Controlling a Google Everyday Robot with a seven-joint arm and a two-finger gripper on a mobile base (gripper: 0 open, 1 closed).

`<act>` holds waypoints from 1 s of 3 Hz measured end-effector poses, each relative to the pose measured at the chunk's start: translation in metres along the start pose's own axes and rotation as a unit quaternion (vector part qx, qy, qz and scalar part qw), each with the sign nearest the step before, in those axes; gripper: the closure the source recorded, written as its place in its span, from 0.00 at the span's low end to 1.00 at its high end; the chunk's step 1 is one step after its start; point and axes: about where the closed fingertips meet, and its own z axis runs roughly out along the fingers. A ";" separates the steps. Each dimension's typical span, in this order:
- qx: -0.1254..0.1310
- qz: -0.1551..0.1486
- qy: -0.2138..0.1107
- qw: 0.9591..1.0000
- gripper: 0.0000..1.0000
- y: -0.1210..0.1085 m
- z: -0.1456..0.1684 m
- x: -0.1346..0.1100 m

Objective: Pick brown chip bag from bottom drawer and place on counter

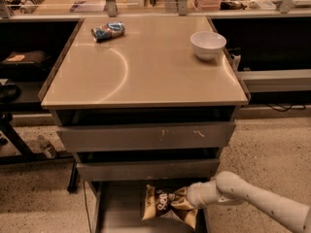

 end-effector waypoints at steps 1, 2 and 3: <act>0.025 -0.036 0.014 0.999 1.00 -0.020 -0.061 -0.042; 0.020 -0.032 0.015 0.999 1.00 -0.018 -0.057 -0.040; 0.036 -0.055 0.013 0.998 1.00 -0.005 -0.086 -0.055</act>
Offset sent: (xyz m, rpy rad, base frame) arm 0.0123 -0.0190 0.0494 -0.0254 -0.0522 0.0045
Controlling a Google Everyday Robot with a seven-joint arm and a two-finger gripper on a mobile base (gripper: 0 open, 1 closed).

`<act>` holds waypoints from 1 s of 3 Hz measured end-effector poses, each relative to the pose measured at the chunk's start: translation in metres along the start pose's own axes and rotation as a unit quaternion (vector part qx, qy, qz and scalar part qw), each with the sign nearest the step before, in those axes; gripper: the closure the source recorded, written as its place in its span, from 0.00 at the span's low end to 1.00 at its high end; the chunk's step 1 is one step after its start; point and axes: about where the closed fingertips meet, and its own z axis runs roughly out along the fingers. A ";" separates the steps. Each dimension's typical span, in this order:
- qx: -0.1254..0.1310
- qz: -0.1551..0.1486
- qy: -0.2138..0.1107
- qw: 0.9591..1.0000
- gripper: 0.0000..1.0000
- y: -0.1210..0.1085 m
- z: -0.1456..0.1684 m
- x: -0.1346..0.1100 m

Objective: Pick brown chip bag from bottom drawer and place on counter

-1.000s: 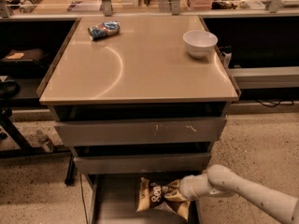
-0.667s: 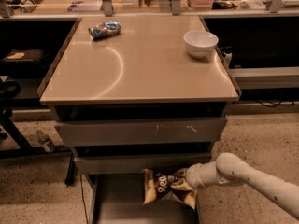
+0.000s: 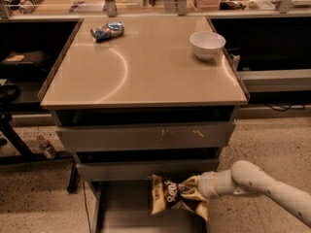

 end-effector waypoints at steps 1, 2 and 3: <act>0.016 -0.071 -0.020 0.997 1.00 0.026 -0.057 -0.046; 0.036 -0.148 -0.037 0.988 1.00 0.039 -0.121 -0.097; 0.061 -0.198 -0.036 0.978 1.00 0.047 -0.175 -0.141</act>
Offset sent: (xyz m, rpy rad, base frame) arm -0.0773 -0.0432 0.2516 0.0206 -0.4643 0.2224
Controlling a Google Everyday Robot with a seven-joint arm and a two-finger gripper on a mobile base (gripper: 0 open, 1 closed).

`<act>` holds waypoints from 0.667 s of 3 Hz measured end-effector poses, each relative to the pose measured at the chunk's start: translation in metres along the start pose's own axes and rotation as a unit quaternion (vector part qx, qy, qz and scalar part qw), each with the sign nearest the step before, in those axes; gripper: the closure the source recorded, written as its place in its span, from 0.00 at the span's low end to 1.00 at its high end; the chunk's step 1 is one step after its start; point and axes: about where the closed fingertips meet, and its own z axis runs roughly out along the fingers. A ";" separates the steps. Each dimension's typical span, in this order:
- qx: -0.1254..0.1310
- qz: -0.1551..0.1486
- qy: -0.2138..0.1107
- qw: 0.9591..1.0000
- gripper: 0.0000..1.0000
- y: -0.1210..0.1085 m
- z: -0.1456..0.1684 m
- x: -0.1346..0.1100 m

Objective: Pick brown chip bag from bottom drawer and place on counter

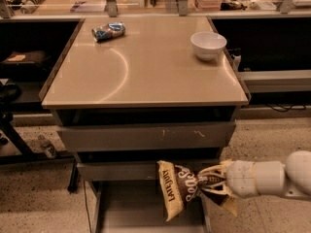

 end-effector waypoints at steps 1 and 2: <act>0.046 -0.057 0.031 0.997 1.00 -0.023 -0.058 -0.057; 0.046 -0.057 0.031 0.997 1.00 -0.023 -0.058 -0.057</act>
Offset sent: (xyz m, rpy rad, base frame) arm -0.0097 -0.0063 0.0674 -0.0403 -0.1186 -0.0160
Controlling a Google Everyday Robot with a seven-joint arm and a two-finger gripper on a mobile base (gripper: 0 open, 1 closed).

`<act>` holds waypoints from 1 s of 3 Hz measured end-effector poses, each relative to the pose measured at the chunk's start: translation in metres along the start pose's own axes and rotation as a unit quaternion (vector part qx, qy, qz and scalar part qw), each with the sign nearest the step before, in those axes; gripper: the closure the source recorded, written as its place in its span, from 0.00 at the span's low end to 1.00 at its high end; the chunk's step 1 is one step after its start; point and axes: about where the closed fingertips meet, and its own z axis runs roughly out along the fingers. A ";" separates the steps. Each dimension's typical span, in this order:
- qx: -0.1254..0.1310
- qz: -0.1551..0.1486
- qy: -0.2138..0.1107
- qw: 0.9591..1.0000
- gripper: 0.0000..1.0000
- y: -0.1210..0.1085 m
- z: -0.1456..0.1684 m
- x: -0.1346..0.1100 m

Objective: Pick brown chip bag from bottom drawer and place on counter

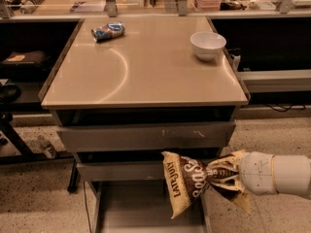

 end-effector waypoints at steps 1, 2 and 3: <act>0.008 -0.036 -0.016 0.999 1.00 -0.016 -0.005 -0.020; 0.009 -0.112 -0.038 0.993 1.00 -0.055 -0.007 -0.068; 0.006 -0.180 -0.047 0.983 1.00 -0.102 -0.012 -0.121</act>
Offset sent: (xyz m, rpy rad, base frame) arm 0.0316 0.0745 0.1451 -0.0409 -0.3302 0.2838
